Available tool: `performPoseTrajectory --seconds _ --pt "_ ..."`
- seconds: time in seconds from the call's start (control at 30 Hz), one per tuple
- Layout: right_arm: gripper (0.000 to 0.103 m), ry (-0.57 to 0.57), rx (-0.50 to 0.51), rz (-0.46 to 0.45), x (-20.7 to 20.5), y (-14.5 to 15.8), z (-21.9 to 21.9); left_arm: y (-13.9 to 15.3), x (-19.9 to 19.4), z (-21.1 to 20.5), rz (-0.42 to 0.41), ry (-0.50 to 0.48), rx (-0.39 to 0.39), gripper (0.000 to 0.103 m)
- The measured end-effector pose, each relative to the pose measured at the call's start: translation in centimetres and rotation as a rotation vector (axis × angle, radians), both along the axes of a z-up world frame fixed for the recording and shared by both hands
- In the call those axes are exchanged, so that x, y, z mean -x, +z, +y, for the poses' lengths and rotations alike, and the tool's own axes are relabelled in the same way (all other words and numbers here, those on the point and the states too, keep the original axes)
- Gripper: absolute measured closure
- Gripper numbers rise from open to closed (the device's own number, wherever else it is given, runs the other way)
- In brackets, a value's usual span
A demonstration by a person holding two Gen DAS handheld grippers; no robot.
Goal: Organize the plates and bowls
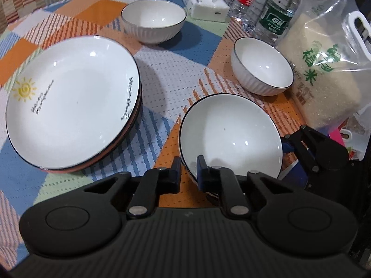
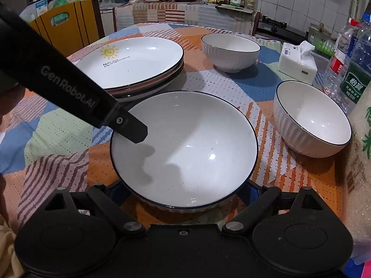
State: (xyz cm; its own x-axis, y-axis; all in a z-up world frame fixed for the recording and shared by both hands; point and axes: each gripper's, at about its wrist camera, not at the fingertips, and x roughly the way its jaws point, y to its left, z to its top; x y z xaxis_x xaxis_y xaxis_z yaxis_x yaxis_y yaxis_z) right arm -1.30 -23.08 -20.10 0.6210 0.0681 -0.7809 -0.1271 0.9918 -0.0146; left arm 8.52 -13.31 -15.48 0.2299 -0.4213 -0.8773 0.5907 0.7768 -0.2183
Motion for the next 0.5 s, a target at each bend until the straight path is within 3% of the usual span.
performPoseTrajectory --seconds 0.3,0.5 --pt "0.008 0.001 0.026 -0.048 -1.5 2.6 -0.3 2.8 -2.1 -0.7 -0.036 -0.007 -0.001 0.091" --pt "0.008 -0.014 0.009 -0.062 -4.1 2.6 -1.0 2.4 -5.1 -1.4 -0.039 0.013 -0.016 0.091"
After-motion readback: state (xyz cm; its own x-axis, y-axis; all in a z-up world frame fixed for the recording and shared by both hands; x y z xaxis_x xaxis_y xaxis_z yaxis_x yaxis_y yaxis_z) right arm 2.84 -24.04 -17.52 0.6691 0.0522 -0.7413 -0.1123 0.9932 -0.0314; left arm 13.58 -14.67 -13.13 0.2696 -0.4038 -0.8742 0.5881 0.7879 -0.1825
